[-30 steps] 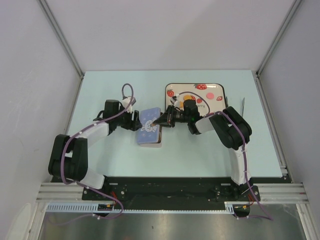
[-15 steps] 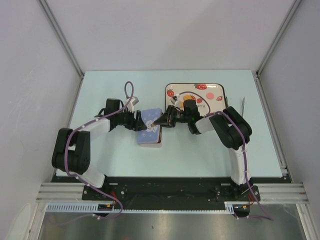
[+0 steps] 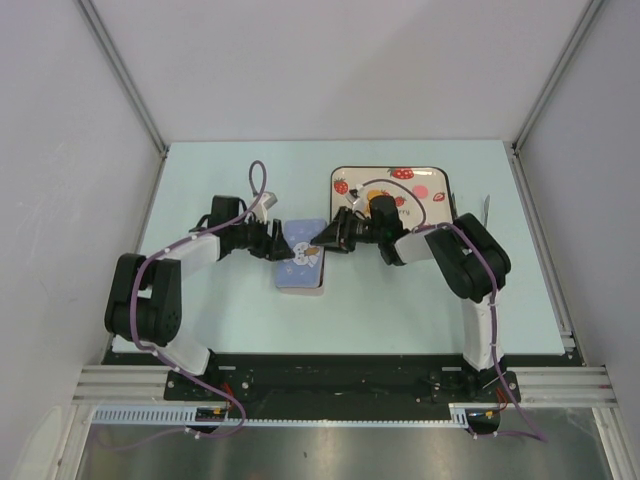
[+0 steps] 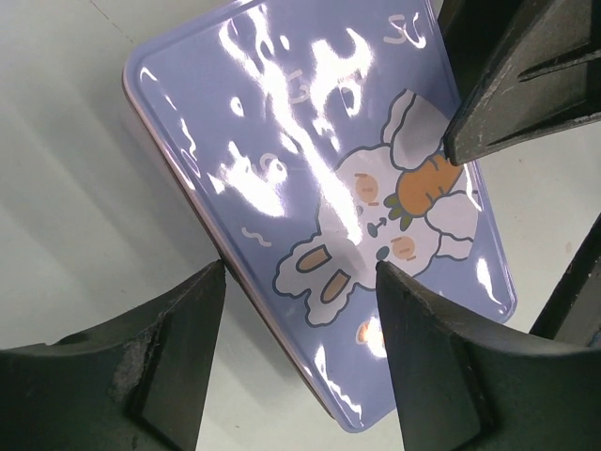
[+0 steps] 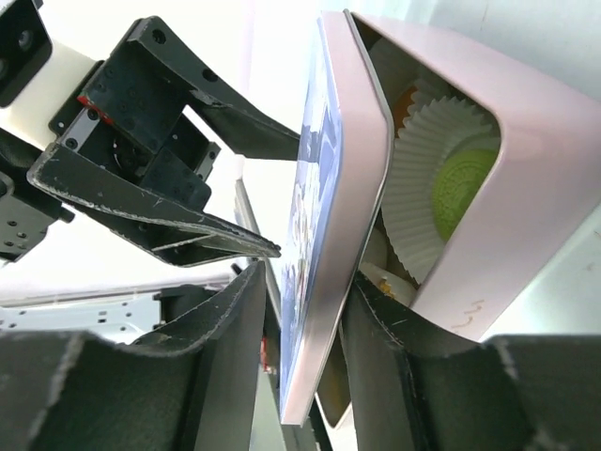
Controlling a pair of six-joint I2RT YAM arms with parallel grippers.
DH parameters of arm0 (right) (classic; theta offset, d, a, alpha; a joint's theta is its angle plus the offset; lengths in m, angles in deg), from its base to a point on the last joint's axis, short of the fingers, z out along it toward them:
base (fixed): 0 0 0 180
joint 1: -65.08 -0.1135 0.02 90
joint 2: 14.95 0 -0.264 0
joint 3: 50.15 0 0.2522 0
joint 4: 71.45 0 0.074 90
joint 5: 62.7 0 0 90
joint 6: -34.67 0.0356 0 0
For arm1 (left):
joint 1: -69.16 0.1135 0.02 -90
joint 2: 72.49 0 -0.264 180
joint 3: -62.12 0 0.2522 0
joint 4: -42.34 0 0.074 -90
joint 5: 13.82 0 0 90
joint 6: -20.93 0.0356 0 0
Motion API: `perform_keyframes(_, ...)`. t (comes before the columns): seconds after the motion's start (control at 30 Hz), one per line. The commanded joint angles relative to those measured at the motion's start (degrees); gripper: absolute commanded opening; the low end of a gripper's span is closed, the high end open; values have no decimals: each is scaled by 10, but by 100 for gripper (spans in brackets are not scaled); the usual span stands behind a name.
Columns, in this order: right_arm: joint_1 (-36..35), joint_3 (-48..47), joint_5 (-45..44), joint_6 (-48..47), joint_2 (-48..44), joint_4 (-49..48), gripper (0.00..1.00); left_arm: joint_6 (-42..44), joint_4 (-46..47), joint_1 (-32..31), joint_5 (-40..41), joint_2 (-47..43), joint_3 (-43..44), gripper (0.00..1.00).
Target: Pack the cookies
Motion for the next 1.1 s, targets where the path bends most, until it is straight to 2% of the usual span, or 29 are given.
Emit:
perform_keyframes(0.0,7,-1,-24,-55,-49,40,43,-5,-1,1,-24,4,30,70)
perform_keyframes(0.4,13,-17,-75,-150,-74,163,42,-22,6,1,-18,21,41,70)
perform_keyframes(1.07,-4,-44,-178,-254,-96,259,41,-30,-7,1,15,4,55,70)
